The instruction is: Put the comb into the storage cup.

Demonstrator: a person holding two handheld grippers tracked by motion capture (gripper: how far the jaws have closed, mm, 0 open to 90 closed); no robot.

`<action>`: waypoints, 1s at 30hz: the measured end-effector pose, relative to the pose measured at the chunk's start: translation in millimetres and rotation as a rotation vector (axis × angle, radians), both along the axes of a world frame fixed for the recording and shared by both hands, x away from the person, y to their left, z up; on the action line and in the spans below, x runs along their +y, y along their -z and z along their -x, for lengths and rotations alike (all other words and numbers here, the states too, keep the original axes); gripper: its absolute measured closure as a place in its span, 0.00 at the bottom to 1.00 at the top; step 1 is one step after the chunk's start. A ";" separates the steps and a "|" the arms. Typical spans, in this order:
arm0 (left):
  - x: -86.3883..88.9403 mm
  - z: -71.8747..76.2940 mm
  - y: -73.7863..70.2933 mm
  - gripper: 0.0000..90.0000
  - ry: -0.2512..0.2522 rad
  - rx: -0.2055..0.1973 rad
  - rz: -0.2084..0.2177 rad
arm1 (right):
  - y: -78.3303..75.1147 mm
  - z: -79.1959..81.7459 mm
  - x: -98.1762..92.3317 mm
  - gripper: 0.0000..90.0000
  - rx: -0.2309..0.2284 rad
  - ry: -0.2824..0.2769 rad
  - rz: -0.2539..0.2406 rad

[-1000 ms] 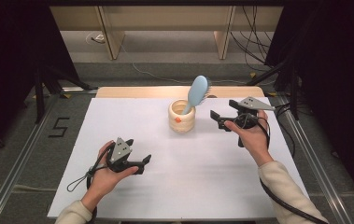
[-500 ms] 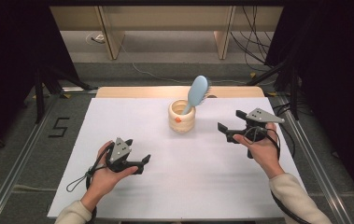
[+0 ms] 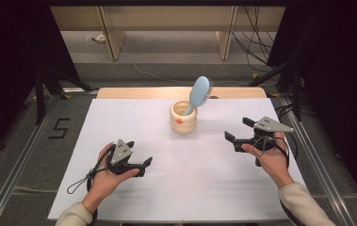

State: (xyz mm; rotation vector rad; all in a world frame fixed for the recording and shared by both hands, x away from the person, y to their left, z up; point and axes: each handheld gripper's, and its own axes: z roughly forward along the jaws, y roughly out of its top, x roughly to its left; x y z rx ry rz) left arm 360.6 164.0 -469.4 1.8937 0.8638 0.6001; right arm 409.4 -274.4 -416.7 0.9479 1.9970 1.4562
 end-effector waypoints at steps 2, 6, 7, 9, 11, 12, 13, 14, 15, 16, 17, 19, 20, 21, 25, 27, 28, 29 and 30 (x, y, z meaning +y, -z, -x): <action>-0.1 0.3 -0.2 0.13 0.000 -0.001 0.004 | 1.6 2.7 -2.3 0.09 0.000 -0.006 0.003; 0.0 0.4 0.0 0.13 0.001 0.000 0.001 | 4.0 7.1 -6.5 0.09 0.003 -0.007 0.009; 0.0 0.4 0.0 0.13 0.001 0.000 -0.001 | 4.7 8.6 -7.8 0.10 0.003 -0.006 0.010; 0.0 0.5 -0.1 0.13 0.000 0.000 -0.001 | 5.7 11.2 -9.5 0.09 -0.001 -0.010 0.016; 0.1 0.5 0.2 0.13 -0.001 0.002 0.000 | 6.6 14.0 -10.9 0.09 -0.002 -0.012 0.024; 0.0 0.5 0.3 0.13 -0.002 0.004 0.001 | 7.1 15.4 -11.5 0.09 0.001 -0.012 0.027; 0.0 0.5 0.3 0.13 -0.002 0.004 0.001 | 7.5 16.5 -12.4 0.10 0.001 -0.014 0.031; 0.1 0.5 0.3 0.13 -0.001 0.003 0.000 | 7.9 17.8 -12.8 0.10 0.000 -0.015 0.032; 0.0 0.5 0.3 0.13 -0.001 0.004 0.000 | 8.1 18.9 -13.5 0.10 -0.001 -0.021 0.036; 0.1 0.4 0.3 0.13 -0.001 0.003 -0.002 | 8.1 20.1 -13.9 0.10 0.000 -0.023 0.039; 0.0 0.5 0.4 0.13 -0.001 0.003 -0.002 | 8.2 20.8 -14.1 0.10 -0.002 -0.024 0.039; -0.1 0.4 0.5 0.13 -0.002 0.003 -0.003 | 8.2 22.1 -14.2 0.10 -0.002 -0.027 0.039; 0.0 0.3 0.5 0.13 -0.002 0.003 -0.004 | 8.1 22.6 -14.1 0.10 -0.003 -0.029 0.039; -0.1 0.3 0.5 0.13 -0.003 0.003 -0.004 | 8.1 23.3 -13.8 0.10 -0.002 -0.031 0.039; 0.2 0.2 0.7 0.13 -0.002 0.004 -0.005 | 8.7 24.9 -11.9 0.10 -0.006 -0.040 0.041; 0.3 0.2 0.8 0.13 -0.002 0.004 -0.005 | 9.4 25.3 -11.2 0.10 -0.002 -0.042 0.043; 0.1 0.2 0.8 0.13 -0.002 0.004 -0.005 | 9.6 25.2 -11.0 0.10 -0.001 -0.042 0.043; 0.1 0.0 0.8 0.13 0.000 0.003 -0.006 | 9.7 25.2 -10.7 0.10 0.001 -0.042 0.041; -0.1 0.1 0.8 0.13 -0.001 0.004 -0.006 | 9.7 25.2 -10.6 0.10 0.001 -0.041 0.041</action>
